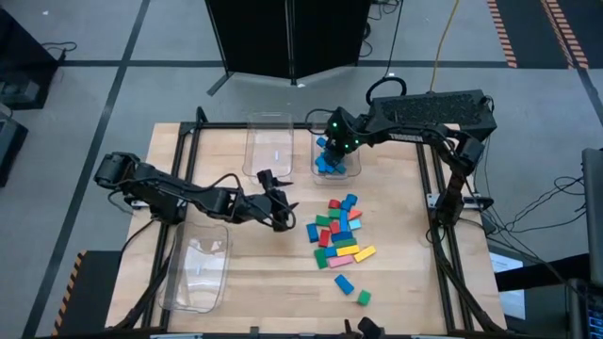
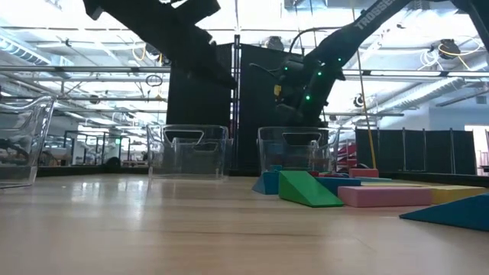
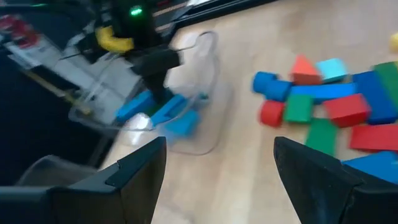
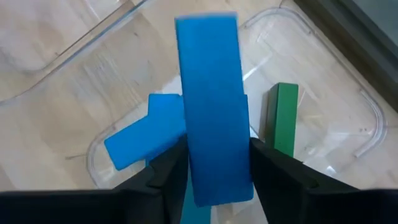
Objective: Sort blocks by size
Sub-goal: Put the blue rectangular block into the top right transparent bin, then put the yellow rectangular block into the top right transparent bin
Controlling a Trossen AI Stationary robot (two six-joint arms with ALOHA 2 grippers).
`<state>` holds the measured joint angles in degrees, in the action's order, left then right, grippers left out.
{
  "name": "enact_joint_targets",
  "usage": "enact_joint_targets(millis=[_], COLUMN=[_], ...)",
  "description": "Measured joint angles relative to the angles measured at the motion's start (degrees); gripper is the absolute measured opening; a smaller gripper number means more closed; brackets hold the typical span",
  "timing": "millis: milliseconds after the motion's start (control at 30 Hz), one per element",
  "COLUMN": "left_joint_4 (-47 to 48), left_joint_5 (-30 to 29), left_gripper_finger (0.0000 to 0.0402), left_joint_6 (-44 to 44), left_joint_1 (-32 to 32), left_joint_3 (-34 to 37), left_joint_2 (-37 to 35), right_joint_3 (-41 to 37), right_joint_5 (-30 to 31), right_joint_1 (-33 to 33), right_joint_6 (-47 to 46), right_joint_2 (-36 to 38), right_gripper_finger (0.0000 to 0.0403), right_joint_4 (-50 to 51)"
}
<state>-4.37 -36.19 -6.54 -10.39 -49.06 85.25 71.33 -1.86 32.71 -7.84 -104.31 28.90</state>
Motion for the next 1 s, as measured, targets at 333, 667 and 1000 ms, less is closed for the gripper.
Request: enact_joint_targets(millis=[333,667,1000], left_joint_4=[1.0,1.1,2.4], left_joint_5=[-0.6,1.7,2.0], left_gripper_finger=[0.0297,0.0297,0.0297], left_joint_6=[0.1,1.1,6.2], left_joint_1=[0.0,0.0,-0.2], left_joint_3=[0.0,0.0,0.0], left_joint_2=[0.0,0.0,0.0], right_joint_3=[0.0,0.0,0.0], right_joint_5=[0.3,0.3,0.4], right_joint_1=[1.2,1.0,-0.8], right_joint_6=[0.2,2.8,3.4], right_joint_2=[0.0,2.4,14.3], right_gripper_finger=[0.0209,0.0212,0.0212], right_joint_4=[-0.4,1.8,8.8])
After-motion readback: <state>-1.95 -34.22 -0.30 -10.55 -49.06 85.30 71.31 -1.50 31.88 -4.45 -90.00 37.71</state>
